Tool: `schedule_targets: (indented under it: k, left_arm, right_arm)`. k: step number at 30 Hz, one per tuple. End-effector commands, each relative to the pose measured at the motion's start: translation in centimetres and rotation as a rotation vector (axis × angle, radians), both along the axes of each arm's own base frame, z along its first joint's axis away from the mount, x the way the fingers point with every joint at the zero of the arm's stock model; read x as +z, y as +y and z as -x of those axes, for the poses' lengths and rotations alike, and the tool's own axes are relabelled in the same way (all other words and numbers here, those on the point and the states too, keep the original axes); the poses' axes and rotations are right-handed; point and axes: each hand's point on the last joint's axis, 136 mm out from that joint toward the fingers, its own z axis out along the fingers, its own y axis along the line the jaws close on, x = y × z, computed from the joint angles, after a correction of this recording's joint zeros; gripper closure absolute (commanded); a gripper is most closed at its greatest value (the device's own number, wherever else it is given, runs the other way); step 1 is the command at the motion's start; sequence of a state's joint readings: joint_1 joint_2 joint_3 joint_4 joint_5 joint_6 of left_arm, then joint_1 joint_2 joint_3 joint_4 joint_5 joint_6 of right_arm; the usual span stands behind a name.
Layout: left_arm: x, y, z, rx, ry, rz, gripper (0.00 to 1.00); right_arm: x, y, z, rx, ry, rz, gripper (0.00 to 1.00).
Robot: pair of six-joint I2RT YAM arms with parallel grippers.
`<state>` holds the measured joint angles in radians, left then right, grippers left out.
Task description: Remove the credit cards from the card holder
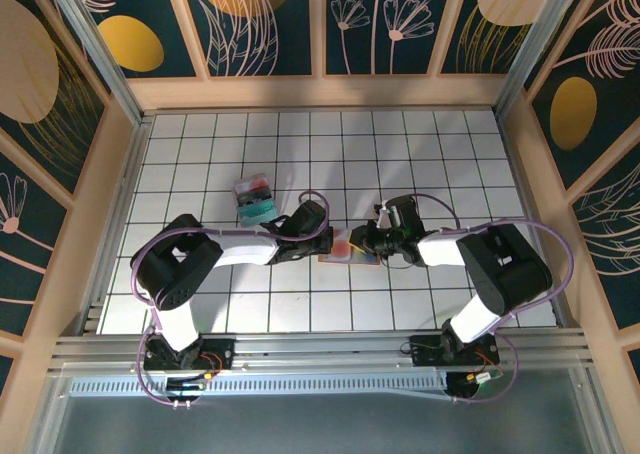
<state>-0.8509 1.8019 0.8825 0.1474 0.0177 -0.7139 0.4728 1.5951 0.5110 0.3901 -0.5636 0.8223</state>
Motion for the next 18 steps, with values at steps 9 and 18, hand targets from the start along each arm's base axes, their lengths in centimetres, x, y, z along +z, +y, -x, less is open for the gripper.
schedule_targets:
  k: [9, 18]
  left_arm:
    - [-2.7, 1.4, 1.4, 0.022, 0.071, -0.060, 0.89]
    - [-2.6, 1.5, 1.7, 0.022, 0.079, -0.050, 0.90]
  right_arm:
    - [3.0, 0.0, 0.2, -0.006, -0.071, -0.099, 0.89]
    - [4.2, 0.7, 0.2, -0.003, -0.075, -0.192, 0.97]
